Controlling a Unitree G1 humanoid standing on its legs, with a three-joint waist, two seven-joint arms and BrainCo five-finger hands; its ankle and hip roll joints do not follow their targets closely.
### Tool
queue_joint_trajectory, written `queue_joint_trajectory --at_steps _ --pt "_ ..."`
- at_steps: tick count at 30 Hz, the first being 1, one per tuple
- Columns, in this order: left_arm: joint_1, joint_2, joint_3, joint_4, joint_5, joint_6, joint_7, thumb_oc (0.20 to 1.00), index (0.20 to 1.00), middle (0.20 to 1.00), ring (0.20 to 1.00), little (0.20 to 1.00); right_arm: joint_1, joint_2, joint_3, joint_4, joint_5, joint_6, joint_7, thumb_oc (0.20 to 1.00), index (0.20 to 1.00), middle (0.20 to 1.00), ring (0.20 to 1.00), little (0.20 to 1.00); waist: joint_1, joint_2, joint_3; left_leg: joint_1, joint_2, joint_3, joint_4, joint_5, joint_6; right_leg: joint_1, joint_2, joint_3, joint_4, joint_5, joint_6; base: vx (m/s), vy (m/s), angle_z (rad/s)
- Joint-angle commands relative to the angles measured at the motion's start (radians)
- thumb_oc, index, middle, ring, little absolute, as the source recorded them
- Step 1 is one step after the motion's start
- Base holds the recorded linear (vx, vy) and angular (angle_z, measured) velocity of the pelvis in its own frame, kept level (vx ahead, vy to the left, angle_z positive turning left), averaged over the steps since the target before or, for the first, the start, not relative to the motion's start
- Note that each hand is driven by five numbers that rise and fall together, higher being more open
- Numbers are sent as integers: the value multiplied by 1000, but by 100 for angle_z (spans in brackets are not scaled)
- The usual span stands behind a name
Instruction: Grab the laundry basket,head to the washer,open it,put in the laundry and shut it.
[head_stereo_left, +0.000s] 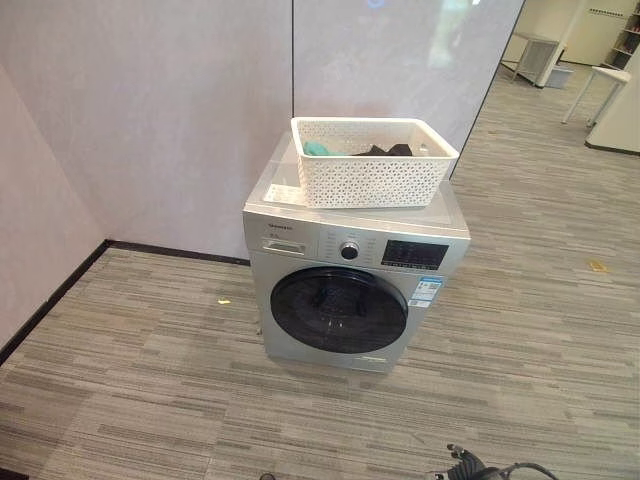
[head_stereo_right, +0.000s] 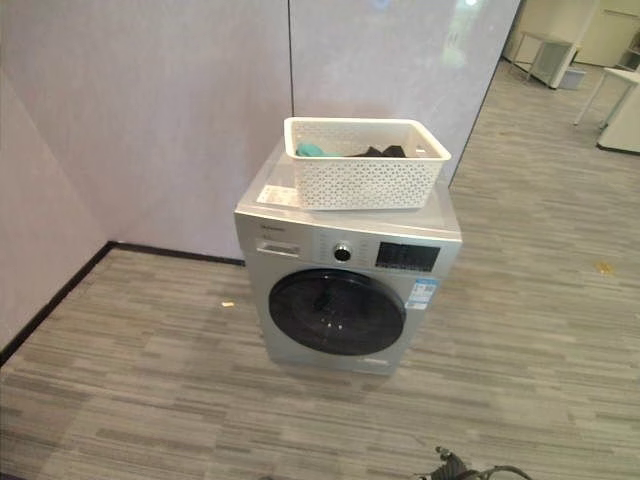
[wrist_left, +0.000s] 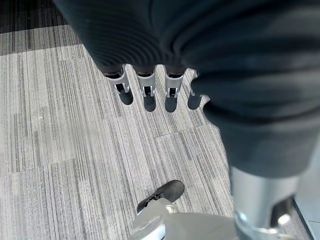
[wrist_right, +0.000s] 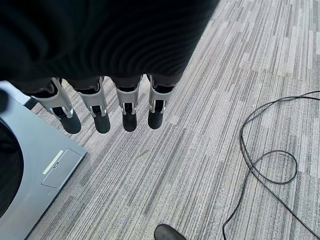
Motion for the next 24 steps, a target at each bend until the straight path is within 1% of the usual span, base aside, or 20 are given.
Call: queue_joint_trajectory --at_steps 1,6,8,11,13,14,15,16,17,18,21,22,23,24 --pt "-65 -5 -5 3 34 -18 15 1000 1000 1000 1000 1000 -55 -31 -17 -38 11 -15 -31 1000 1000 1000 1000 1000 0 -20 52 -3 11 -12 -11 -23 -3 -2 -37 -14 -1 12 63 0 0 0" --pt "-62 3 -3 -8 38 -20 19 1000 1000 1000 1000 1000 -61 -64 -36 -88 9 -21 -46 1000 1000 1000 1000 1000 7 -27 60 -13 11 -21 -11 -21 -1 -11 -39 -25 3 15 66 19 7 6" --pt "-61 6 -2 -20 43 -21 24 1000 1000 1000 1000 1000 -75 -107 -56 -177 -7 -25 -61 1000 1000 1000 1000 1000 13 -33 71 -29 11 -24 -11 -17 0 -22 -41 -26 -2 22 70 -2 5 2" --pt "-58 5 -1 -23 47 -23 25 1000 1000 1000 1000 1000 -84 -136 -64 -249 -20 -33 -66 1000 1000 1000 1000 1000 17 -37 76 -37 9 -27 -11 -18 1 -26 -44 -28 -7 27 74 0 0 0" --pt "-59 6 2 -25 46 -24 27 1000 1000 1000 1000 1000 -83 -152 -87 -325 23 -47 -56 1000 1000 1000 1000 1000 17 -39 79 -42 8 -26 -11 -17 1 -28 -46 -27 -10 30 76 2 18 4" --pt "-59 5 2 -27 45 -25 28 1000 1000 1000 1000 1000 -80 -155 -103 -336 76 -65 -40 1000 1000 1000 1000 1000 16 -40 80 -44 7 -27 -11 -17 1 -29 -47 -28 -11 31 77 0 0 0" --pt "-59 5 2 -27 45 -25 28 1000 1000 1000 1000 1000 -79 -155 -104 -336 76 -65 -40 1000 1000 1000 1000 1000 17 -40 80 -44 7 -27 -11 -17 2 -29 -47 -28 -11 31 77 0 0 0" --pt "-60 1 1 -29 45 -27 29 1000 1000 1000 1000 1000 -80 -155 -128 -343 141 -85 -25 1000 1000 1000 1000 1000 16 -40 81 -48 5 -29 -11 -17 2 -31 -48 -29 -12 32 79 0 0 0" --pt "-59 1 -1 -32 45 -27 28 1000 1000 1000 1000 1000 -81 -159 -136 -355 150 -89 -29 1000 1000 1000 1000 1000 17 -41 81 -51 5 -31 -11 -17 2 -34 -49 -31 -11 31 80 -1 30 6" --pt "-59 2 -1 -34 45 -30 26 1000 1000 1000 1000 1000 -89 -184 -163 -384 148 -98 -45 1000 1000 1000 1000 1000 19 -42 80 -56 3 -33 -11 -18 4 -36 -52 -36 -13 32 82 0 19 5" --pt "-57 0 -5 -33 45 -30 27 1000 1000 1000 1000 1000 -106 -202 -178 -385 147 -102 -59 1000 1000 1000 1000 1000 23 -41 80 -57 0 -35 -11 -19 5 -34 -54 -37 -14 32 83 0 0 0" --pt "-57 0 -10 -38 47 -31 28 1000 1000 1000 1000 1000 -123 -212 -196 -397 167 -104 -64 1000 1000 1000 1000 1000 26 -39 85 -63 -1 -39 -11 -18 6 -38 -55 -40 -13 32 82 0 0 0" --pt "-60 -3 -19 -39 42 -31 28 1000 1000 1000 1000 1000 -148 -212 -209 -370 196 -109 -74 1000 1000 1000 1000 1000 30 -36 90 -72 -2 -42 -11 -15 6 -43 -56 -44 -14 33 82 0 0 0" --pt "-60 -3 -19 -39 42 -31 28 1000 1000 1000 1000 1000 -148 -212 -208 -370 196 -109 -74 1000 1000 1000 1000 1000 30 -36 90 -72 -2 -42 -11 -15 6 -43 -56 -44 -14 33 82 -52 3 3"
